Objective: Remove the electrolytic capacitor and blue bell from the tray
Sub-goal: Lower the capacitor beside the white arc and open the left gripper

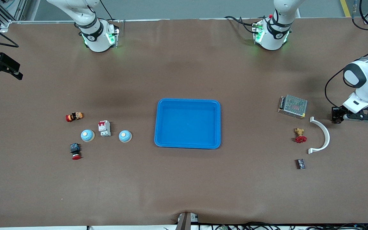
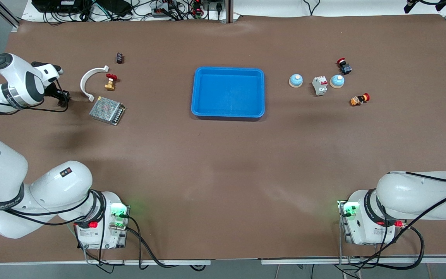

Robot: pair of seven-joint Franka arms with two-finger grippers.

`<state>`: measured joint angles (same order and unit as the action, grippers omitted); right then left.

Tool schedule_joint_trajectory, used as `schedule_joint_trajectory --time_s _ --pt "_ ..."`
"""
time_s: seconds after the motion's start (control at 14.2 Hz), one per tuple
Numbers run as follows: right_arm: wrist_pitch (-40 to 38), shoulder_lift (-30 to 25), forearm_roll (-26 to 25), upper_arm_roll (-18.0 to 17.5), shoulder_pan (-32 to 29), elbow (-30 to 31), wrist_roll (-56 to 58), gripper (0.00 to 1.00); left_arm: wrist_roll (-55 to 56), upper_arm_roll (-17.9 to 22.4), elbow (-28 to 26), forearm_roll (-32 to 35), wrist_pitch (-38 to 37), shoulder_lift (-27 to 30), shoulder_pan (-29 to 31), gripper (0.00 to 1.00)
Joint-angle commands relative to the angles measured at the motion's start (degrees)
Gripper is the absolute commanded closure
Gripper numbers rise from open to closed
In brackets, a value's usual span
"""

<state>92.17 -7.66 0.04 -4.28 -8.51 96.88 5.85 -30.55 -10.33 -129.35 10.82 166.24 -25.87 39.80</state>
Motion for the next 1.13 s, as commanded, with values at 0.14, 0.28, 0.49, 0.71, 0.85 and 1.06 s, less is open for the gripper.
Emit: schedule_joint_trajectory --time_s 0.14,0.28,0.49,0.71,0.85,1.06 --pt "-0.7 -0.3 0.1 -0.7 -1.1 -0.8 0.1 0.00 -2.1 -0.7 1.5 -0.1 1.1 -2.5 1.4 0.93" --pt "-0.7 -0.3 0.1 -0.6 -1.3 -0.9 0.3 0.00 -2.1 -0.7 1.6 -0.1 1.1 -2.5 1.4 0.71" --pt "-1.3 -0.3 0.1 -0.5 -1.2 -1.2 0.5 0.00 -2.1 -0.6 1.8 0.0 1.1 -2.5 1.5 0.26" --pt "-0.9 -0.3 0.2 -0.5 -1.1 -1.2 0.6 0.00 -2.3 -0.7 1.8 0.0 1.4 -2.3 1.6 0.00" --pt "-0.9 -0.3 0.2 -0.6 -1.0 -1.1 0.6 0.00 -2.3 -0.7 1.8 0.0 1.4 -2.3 2.1 0.00" --pt "-0.9 -0.3 0.2 -0.6 -1.0 -1.1 0.5 0.00 -2.3 -0.7 1.9 0.0 1.4 -2.3 2.3 0.00"
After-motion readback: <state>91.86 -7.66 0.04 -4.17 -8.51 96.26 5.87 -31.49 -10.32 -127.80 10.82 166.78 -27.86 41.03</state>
